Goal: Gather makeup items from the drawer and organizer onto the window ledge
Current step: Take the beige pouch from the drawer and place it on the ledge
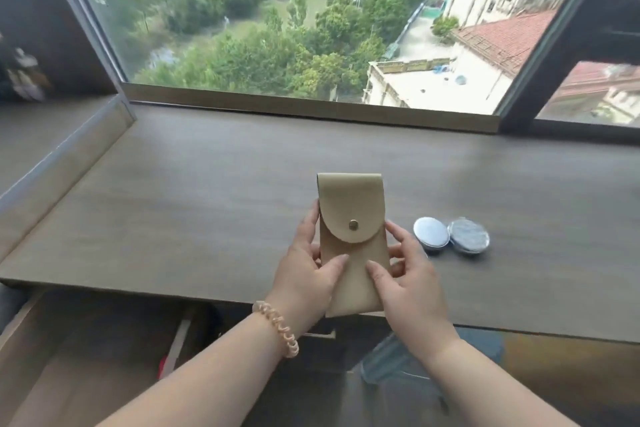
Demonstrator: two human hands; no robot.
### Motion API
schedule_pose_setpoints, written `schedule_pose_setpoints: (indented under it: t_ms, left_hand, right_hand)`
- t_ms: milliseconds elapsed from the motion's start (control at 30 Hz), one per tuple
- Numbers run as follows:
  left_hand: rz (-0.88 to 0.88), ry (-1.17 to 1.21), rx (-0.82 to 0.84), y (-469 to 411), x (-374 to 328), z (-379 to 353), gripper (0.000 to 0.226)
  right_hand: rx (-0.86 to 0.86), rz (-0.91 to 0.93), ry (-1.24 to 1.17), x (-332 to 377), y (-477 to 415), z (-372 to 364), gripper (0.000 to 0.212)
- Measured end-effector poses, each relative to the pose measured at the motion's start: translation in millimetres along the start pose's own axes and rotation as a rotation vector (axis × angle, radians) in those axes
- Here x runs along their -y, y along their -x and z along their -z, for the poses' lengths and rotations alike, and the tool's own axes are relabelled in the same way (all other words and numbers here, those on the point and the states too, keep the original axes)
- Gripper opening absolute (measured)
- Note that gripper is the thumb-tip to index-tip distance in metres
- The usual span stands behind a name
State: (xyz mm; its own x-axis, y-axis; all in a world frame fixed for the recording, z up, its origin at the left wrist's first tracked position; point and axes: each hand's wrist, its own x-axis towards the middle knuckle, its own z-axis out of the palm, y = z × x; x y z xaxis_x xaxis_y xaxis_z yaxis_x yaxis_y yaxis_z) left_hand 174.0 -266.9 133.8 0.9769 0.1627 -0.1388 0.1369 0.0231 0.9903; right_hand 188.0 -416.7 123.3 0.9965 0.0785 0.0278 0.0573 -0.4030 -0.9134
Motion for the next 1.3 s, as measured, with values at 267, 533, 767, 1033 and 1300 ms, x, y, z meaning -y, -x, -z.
schedule_pose_setpoints:
  t_ms: [267,533,767,1033,1300]
  left_hand:
    - [0.173,-0.083,0.127,-24,13,-181,0.079]
    - [0.219,-0.364,0.322,-73,34,-270,0.063]
    - [0.088,-0.538,0.409,-110,45,-345,0.064]
    - [0.133,-0.71,0.275,-128,64,-388,0.049]
    - [0.248,-0.893,0.105,-119,83,-418,0.034]
  right_hand:
    - [-0.046,-0.147,0.093,-75,-27,169,0.044]
    - [-0.169,-0.281,0.236,-152,-63,229,0.046]
    - [-0.282,-0.389,0.387,-193,-88,277,0.042]
    - [-0.151,-0.407,0.494,-233,-124,300,0.039]
    - [-0.004,-0.246,0.708,-264,-136,313,0.041]
